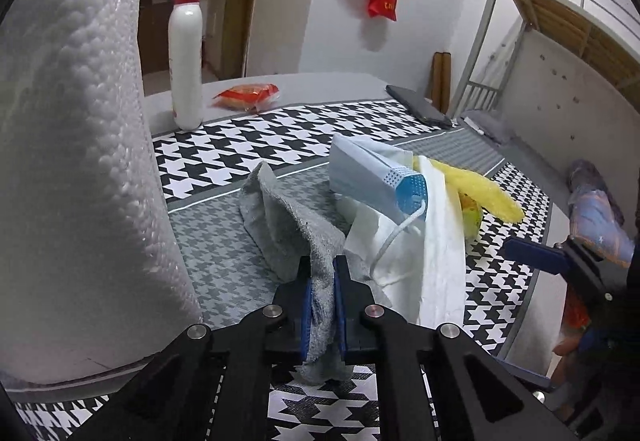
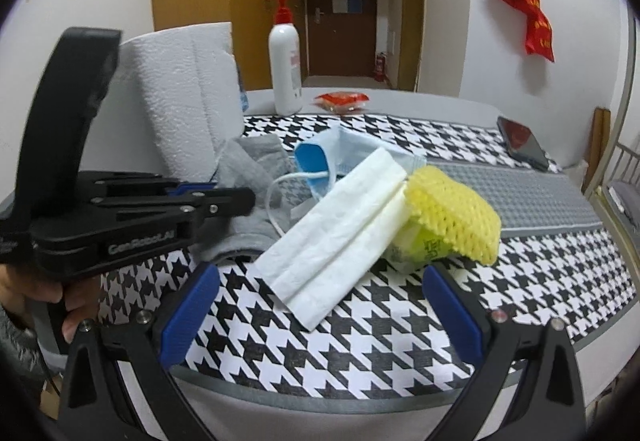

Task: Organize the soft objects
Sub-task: 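Close the left tool on the grey sock while the right tool grasps the white tissue, then lift the grey sock with the left tool while the right tool lifts the tissue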

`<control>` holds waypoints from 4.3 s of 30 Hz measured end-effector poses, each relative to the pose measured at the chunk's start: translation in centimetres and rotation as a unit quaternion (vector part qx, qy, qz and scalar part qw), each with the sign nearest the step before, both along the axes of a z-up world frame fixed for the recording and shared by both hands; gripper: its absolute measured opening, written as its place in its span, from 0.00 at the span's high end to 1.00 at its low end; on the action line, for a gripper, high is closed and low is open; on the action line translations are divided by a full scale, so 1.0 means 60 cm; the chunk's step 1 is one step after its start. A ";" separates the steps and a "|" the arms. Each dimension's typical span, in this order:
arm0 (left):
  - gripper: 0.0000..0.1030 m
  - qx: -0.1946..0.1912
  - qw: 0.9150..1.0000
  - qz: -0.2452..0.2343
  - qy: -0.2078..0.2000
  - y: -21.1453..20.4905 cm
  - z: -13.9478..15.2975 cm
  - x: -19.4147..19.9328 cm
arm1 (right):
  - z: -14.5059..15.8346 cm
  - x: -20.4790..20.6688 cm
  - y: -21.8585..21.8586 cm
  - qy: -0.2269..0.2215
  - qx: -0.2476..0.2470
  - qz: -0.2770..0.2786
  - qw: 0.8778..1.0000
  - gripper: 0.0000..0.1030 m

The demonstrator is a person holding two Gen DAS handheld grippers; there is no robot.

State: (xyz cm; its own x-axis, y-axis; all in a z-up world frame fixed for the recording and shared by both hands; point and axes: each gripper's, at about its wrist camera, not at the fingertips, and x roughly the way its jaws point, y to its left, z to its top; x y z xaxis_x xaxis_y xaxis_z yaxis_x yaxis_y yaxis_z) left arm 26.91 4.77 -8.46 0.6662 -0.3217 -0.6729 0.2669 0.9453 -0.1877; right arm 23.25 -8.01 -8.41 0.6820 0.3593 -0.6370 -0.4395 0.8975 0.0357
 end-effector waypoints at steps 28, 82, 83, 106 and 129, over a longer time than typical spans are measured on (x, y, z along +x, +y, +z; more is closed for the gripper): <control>0.90 -0.014 1.000 -0.001 -0.010 0.010 0.009 -0.004 | -0.010 0.002 0.002 0.038 -0.001 0.008 0.999 0.90; 0.22 -0.022 0.999 0.013 -0.030 0.007 0.026 -0.025 | -0.011 0.006 -0.023 0.052 -0.007 -0.014 0.999 0.88; 0.21 -0.018 0.999 0.009 -0.025 0.003 0.023 -0.023 | -0.006 0.002 -0.031 0.049 -0.005 -0.018 0.999 0.88; 0.47 0.037 0.999 0.032 0.009 -0.017 -0.008 0.023 | 0.013 -0.065 -0.142 0.025 0.049 -0.062 0.997 0.88; 0.91 0.057 0.998 -0.006 0.004 -0.036 -0.003 0.002 | 0.018 -0.072 -0.163 0.011 0.066 -0.066 0.996 0.88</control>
